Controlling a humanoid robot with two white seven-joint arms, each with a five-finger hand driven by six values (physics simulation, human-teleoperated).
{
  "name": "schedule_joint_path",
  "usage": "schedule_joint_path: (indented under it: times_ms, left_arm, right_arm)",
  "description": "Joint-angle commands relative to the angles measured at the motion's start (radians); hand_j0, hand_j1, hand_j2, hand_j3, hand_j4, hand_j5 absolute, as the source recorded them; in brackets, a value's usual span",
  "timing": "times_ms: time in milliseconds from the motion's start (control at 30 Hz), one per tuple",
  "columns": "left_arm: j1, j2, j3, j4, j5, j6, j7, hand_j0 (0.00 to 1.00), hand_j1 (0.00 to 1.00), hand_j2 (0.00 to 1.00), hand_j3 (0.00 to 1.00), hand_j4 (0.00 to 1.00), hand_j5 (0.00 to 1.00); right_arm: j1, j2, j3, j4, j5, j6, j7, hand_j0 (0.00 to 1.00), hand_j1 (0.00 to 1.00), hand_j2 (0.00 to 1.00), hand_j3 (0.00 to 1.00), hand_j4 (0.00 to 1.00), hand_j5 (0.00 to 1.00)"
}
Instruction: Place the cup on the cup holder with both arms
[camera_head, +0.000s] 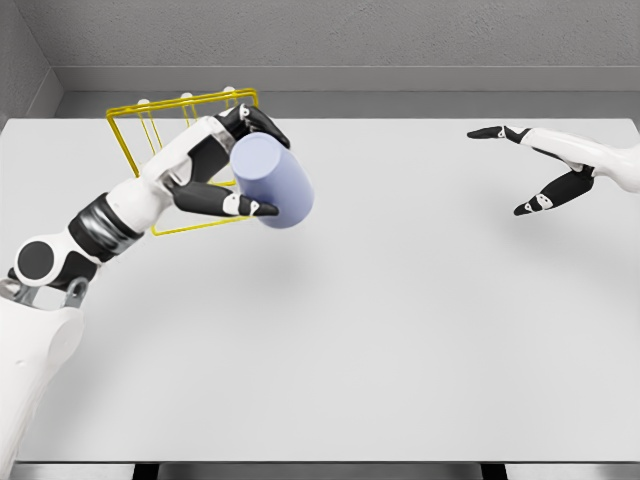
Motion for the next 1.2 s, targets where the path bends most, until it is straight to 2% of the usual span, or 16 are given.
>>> schedule_joint_path:
  times_ms: [0, 367, 500, 633, 833, 1167]
  left_arm:
    - [-0.003, 0.001, 0.005, 0.006, 0.006, 0.013, 0.001, 0.31, 0.31, 0.31, 0.31, 0.31, 0.31]
    - [-0.115, 0.023, 0.007, 0.121, 0.021, 0.019, 0.001, 0.31, 0.31, 0.31, 0.31, 0.31, 0.31]
    - [-0.144, 0.023, 0.016, 0.141, 0.027, 0.019, 0.001, 0.31, 0.31, 0.31, 0.31, 0.31, 0.31]
    - [-0.149, 0.024, 0.037, 0.142, 0.029, 0.021, 0.001, 0.31, 0.31, 0.31, 0.31, 0.31, 0.31]
    - [-0.183, 0.035, 0.042, 0.222, 0.029, 0.019, 0.001, 0.32, 0.32, 0.32, 0.32, 0.32, 0.32]
    - [-0.184, 0.030, 0.041, 0.260, 0.015, 0.022, 0.001, 0.32, 0.32, 0.32, 0.32, 0.32, 0.32]
  right_arm:
    - [0.000, -0.001, -0.001, -0.001, -0.008, 0.003, 0.000, 1.00, 1.00, 1.00, 1.00, 1.00, 1.00]
    - [0.000, -0.001, -0.001, -0.005, -0.008, 0.003, 0.000, 1.00, 1.00, 1.00, 1.00, 1.00, 1.00]
    - [0.000, -0.001, -0.001, -0.005, -0.008, 0.003, 0.000, 1.00, 1.00, 1.00, 1.00, 1.00, 1.00]
    - [0.000, -0.001, -0.001, -0.005, -0.008, 0.003, 0.000, 1.00, 1.00, 1.00, 1.00, 1.00, 1.00]
    - [0.000, -0.001, -0.001, -0.005, -0.008, 0.003, 0.000, 1.00, 1.00, 1.00, 1.00, 1.00, 1.00]
    - [0.000, -0.002, -0.001, -0.005, -0.008, 0.003, 0.000, 1.00, 1.00, 1.00, 1.00, 1.00, 1.00]
